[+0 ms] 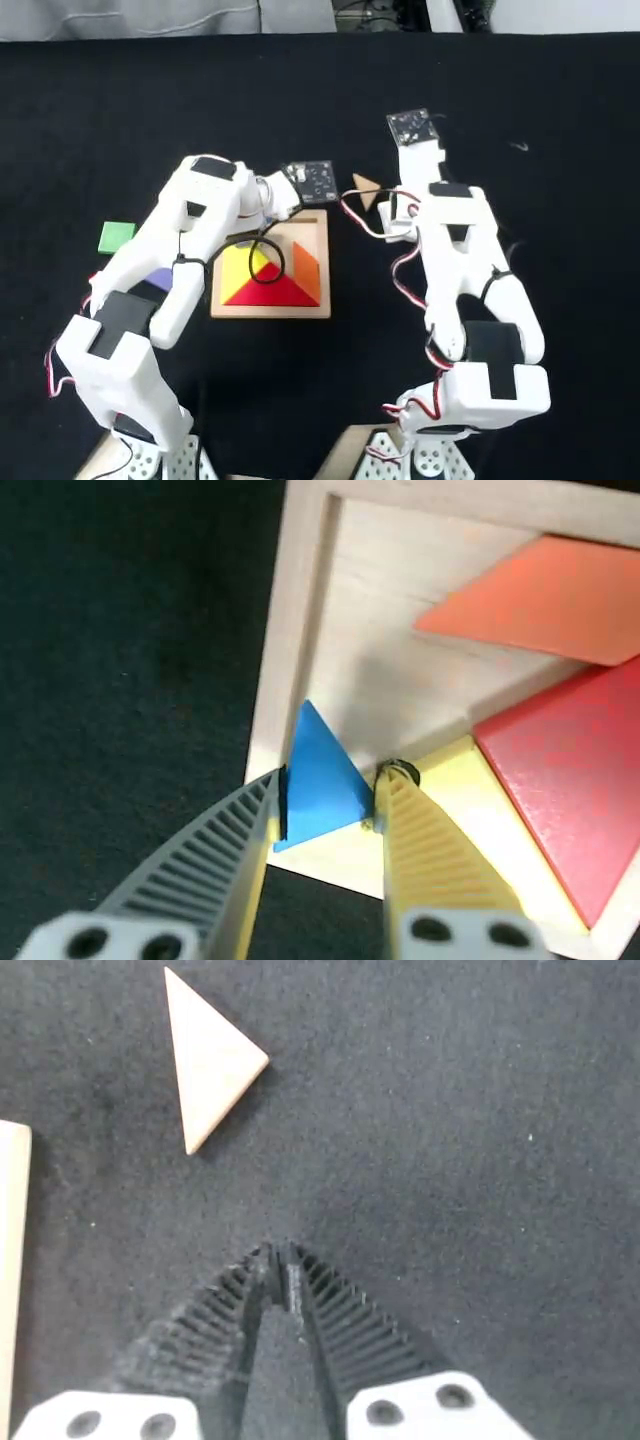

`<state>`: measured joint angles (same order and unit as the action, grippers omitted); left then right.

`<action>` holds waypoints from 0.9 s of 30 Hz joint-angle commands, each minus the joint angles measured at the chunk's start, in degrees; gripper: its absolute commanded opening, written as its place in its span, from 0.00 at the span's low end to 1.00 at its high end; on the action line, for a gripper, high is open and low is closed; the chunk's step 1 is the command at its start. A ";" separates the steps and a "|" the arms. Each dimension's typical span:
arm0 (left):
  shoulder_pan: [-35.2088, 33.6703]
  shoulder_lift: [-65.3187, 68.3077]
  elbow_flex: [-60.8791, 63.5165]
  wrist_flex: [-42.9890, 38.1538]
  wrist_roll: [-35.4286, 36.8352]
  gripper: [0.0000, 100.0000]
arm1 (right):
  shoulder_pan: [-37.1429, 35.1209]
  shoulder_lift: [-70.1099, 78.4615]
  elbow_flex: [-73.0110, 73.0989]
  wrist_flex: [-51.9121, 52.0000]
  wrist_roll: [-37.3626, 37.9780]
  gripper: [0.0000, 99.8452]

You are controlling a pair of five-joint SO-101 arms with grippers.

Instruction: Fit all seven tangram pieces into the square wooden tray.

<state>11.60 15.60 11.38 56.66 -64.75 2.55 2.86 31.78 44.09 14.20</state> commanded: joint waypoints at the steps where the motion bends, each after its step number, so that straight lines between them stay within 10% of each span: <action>1: 0.31 -0.53 -3.82 -0.70 -0.62 0.16 | 0.35 -0.31 -3.30 -0.97 0.26 0.01; 27: -0.04 -0.18 -4.44 -6.86 4.75 0.24 | 0.35 -0.31 -3.30 -0.97 0.26 0.01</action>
<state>11.60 15.69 9.01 53.14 -62.81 2.55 2.86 31.78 44.09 14.20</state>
